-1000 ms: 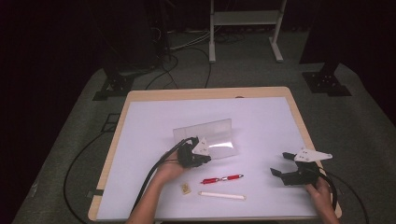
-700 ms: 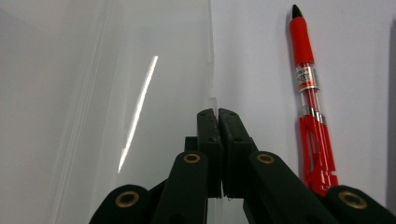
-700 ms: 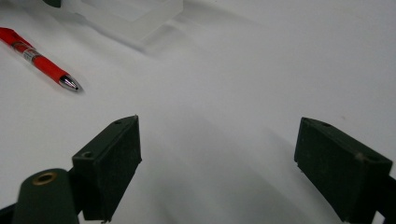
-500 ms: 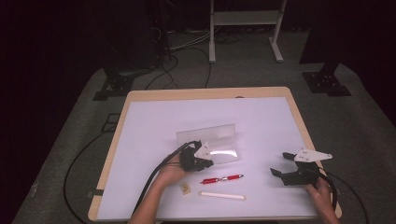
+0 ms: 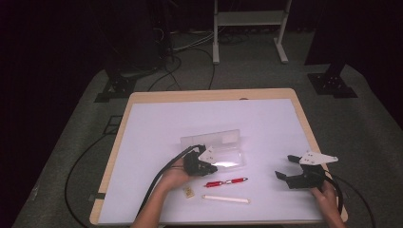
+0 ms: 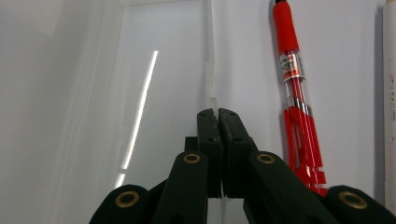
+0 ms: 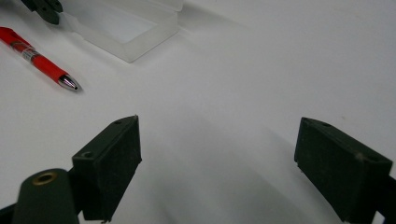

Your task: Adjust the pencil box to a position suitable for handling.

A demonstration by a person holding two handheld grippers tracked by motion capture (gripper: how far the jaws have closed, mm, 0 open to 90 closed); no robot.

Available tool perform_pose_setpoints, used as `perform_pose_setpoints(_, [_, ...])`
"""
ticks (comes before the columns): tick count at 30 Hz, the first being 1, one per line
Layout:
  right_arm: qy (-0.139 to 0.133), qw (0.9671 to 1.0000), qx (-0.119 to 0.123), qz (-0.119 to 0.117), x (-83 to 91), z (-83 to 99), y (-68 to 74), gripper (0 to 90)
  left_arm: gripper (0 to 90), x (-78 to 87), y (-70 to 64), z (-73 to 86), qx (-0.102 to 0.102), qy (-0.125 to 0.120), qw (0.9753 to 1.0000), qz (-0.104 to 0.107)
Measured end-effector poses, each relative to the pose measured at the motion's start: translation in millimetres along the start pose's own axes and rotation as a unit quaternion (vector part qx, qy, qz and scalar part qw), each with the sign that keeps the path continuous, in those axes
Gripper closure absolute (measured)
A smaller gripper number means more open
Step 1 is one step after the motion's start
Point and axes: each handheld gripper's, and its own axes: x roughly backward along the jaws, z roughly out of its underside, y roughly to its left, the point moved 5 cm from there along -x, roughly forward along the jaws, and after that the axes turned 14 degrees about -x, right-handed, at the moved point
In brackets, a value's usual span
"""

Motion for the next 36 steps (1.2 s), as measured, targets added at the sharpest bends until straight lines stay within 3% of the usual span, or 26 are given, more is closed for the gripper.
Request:
perform_pose_setpoints(9, [0.0, 1.0, 0.0, 0.0, 0.0, 0.0, -0.1, 13.8, 87.0, 0.8, 0.9, 1.0, 0.006, 0.001, 1.0, 0.001])
perform_pose_setpoints(15, [0.001, 1.0, 0.0, -0.001, -0.3, -0.1, -0.3, 13.8, 77.0, 5.4, 0.9, -0.5, 0.008, 0.0, 1.0, -0.003])
perform_pose_setpoints(22, [0.001, 1.0, -0.003, -0.001, -0.2, -0.2, -1.0, 13.8, 64.4, 17.1, 3.0, -2.1, 0.019, -0.021, 0.9996, -0.009])
perform_pose_setpoints(36, [0.0, 1.0, -0.001, 0.002, -0.3, -0.2, -0.8, 13.8, 53.2, 48.9, -0.3, -4.2, 0.042, -0.057, 0.9969, -0.033])
